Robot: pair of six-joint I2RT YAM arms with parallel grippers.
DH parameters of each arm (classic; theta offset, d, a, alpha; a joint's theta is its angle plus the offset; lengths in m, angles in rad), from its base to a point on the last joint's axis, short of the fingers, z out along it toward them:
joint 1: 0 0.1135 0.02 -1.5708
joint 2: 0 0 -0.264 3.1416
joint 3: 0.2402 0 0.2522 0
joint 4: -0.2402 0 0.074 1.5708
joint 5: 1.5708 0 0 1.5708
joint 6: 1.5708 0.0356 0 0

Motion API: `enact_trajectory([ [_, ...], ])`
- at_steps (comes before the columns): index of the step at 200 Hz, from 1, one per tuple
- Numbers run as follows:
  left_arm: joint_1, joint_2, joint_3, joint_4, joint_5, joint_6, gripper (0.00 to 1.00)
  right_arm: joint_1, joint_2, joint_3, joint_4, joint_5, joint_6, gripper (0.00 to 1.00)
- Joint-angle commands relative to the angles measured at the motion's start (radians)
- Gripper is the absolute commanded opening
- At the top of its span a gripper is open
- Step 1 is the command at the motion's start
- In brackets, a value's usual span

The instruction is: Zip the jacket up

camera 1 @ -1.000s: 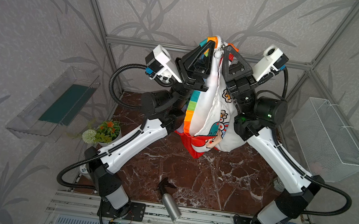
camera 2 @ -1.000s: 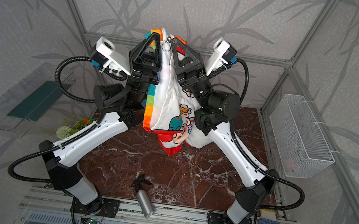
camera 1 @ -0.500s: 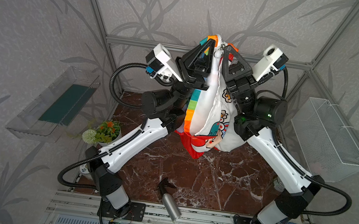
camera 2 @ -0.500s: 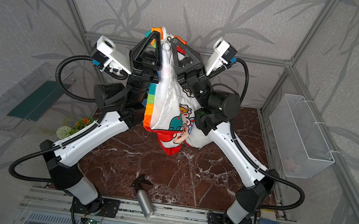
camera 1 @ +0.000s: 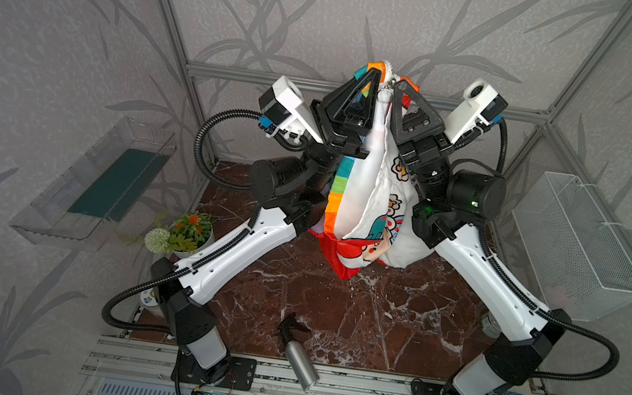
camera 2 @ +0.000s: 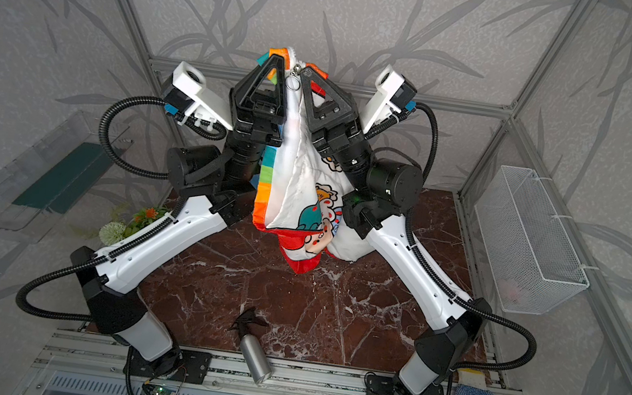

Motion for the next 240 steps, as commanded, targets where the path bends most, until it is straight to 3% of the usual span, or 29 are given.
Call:
enact_trajectory([
  [1, -0.011, -0.003, 0.015, 0.019, 0.015, 0.012, 0.00, 0.002, -0.005, 0.048, 0.034, -0.008, 0.002, 0.00],
  [240, -0.013, -0.033, -0.025, -0.026, 0.044, 0.047, 0.00, -0.030, -0.008, 0.073, -0.014, 0.019, 0.020, 0.00],
])
